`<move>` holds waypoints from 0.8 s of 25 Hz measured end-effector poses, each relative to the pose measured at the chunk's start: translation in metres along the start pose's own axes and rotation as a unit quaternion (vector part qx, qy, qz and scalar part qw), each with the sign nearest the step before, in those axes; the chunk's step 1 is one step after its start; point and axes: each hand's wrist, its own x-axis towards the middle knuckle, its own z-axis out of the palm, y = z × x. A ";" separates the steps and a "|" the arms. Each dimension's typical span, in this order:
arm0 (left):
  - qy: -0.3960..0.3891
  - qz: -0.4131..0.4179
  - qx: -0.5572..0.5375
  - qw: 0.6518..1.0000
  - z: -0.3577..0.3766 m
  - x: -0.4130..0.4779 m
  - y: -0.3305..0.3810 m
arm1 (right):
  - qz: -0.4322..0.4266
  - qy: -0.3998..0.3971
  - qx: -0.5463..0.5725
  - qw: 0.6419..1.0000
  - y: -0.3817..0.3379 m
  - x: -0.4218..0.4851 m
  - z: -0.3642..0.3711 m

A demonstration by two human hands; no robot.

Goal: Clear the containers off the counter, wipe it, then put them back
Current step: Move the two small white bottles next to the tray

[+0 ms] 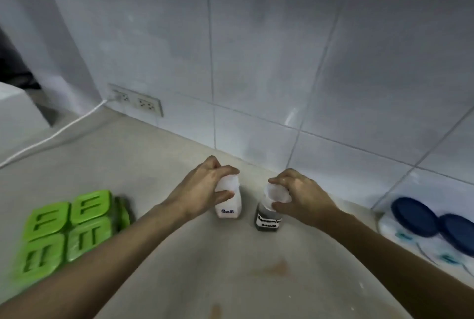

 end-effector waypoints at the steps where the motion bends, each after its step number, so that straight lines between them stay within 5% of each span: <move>1: 0.002 -0.021 0.013 1.000 -0.011 -0.012 -0.022 | -0.010 -0.002 0.012 1.000 -0.021 0.015 0.011; 12: 0.058 -0.135 0.025 0.989 -0.048 -0.071 -0.150 | -0.111 0.016 0.042 0.993 -0.163 0.104 0.088; 18: 0.054 -0.138 0.031 0.988 -0.040 -0.067 -0.150 | -0.103 -0.004 0.036 0.994 -0.165 0.107 0.088; 20: 0.109 -0.121 0.090 0.983 -0.041 -0.070 -0.140 | -0.117 -0.026 0.041 0.992 -0.150 0.087 0.085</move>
